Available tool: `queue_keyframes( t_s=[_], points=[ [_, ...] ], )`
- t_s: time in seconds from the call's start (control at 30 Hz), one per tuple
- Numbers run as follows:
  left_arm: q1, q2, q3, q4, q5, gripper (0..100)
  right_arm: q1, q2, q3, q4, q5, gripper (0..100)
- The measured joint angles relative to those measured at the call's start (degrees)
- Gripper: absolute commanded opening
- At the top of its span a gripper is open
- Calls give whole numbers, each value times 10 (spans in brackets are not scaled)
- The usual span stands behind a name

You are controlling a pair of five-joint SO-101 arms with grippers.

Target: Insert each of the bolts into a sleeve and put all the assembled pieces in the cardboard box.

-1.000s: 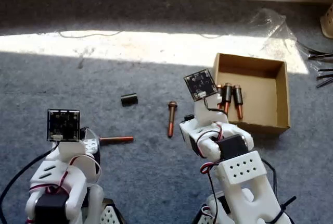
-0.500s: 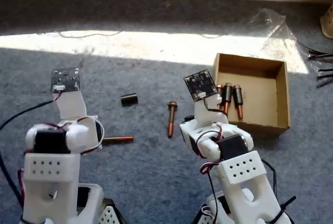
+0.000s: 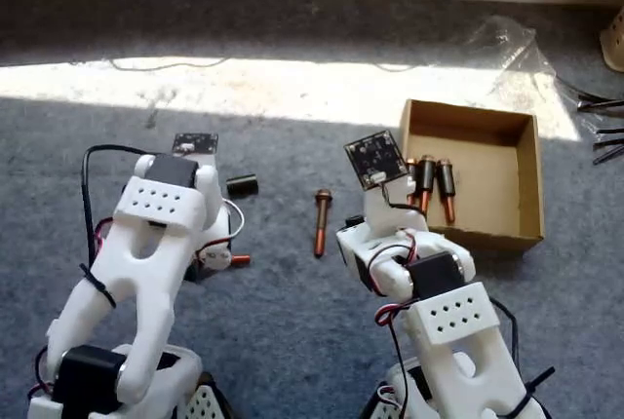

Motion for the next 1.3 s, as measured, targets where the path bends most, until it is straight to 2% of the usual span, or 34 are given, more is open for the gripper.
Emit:
queue_keyframes(
  t_s=[0.23,0.5,0.73,1.13,1.3],
  points=[
    [12,8,0,-19,0,28,0,0,0,0,0,5],
    [11,8,14,-78,9,44,0,0,0,0,0,5],
    [11,8,14,-90,128,168,0,0,0,0,0,5],
    [13,8,38,-92,338,168,0,0,0,0,0,5],
    [12,8,99,-160,396,168,0,0,0,0,0,5]
  ],
)
